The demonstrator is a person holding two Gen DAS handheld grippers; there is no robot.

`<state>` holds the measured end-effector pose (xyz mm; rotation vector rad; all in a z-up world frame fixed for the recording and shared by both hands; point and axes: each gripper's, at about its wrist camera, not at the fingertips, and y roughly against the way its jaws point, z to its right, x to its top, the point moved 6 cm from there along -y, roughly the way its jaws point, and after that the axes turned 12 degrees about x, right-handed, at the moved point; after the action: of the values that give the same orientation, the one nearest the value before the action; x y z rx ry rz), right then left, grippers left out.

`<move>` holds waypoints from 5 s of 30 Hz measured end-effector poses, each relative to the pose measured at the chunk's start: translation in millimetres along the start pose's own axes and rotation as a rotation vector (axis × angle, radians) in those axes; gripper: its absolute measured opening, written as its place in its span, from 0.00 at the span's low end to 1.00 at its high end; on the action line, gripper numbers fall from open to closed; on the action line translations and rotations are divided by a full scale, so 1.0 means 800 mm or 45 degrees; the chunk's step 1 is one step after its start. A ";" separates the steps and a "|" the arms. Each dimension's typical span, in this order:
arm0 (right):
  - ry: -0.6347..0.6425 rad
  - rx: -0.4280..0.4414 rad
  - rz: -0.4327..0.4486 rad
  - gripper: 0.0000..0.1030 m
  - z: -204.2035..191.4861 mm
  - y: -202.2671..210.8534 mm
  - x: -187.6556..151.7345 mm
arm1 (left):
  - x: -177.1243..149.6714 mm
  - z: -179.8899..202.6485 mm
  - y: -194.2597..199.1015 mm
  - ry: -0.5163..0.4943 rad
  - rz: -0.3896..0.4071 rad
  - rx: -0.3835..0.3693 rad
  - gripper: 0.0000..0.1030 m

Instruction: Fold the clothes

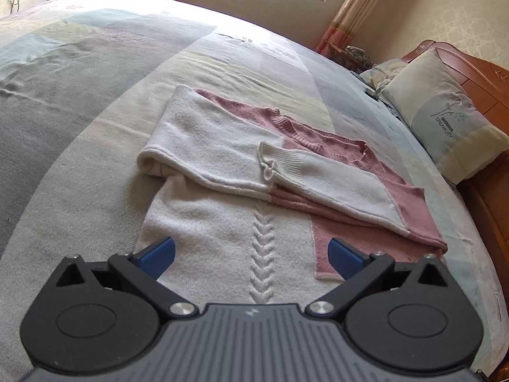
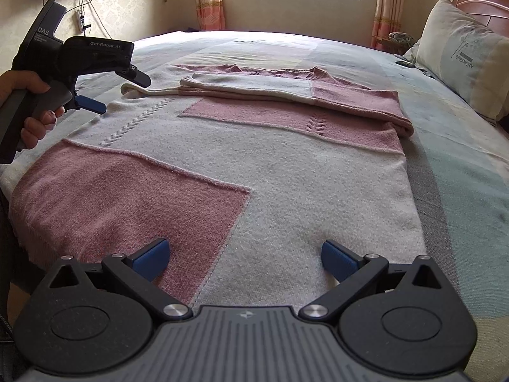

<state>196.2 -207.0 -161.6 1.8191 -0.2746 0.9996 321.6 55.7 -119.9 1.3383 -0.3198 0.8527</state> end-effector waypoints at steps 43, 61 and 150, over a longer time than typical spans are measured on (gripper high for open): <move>0.011 -0.057 -0.149 1.00 -0.004 0.005 -0.001 | -0.135 0.012 0.082 -0.307 -0.116 0.049 0.99; -0.051 -0.070 -0.168 1.00 -0.001 0.024 -0.015 | -0.156 0.035 0.102 -0.572 -0.044 0.118 0.99; 1.366 -0.153 -0.038 1.00 -0.127 0.044 -0.027 | -0.269 0.081 0.183 -1.333 0.231 -0.038 0.99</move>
<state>110.6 -143.2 -138.0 0.9693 0.3457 1.7263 92.7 -82.6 -139.8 1.6549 -1.2703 0.2121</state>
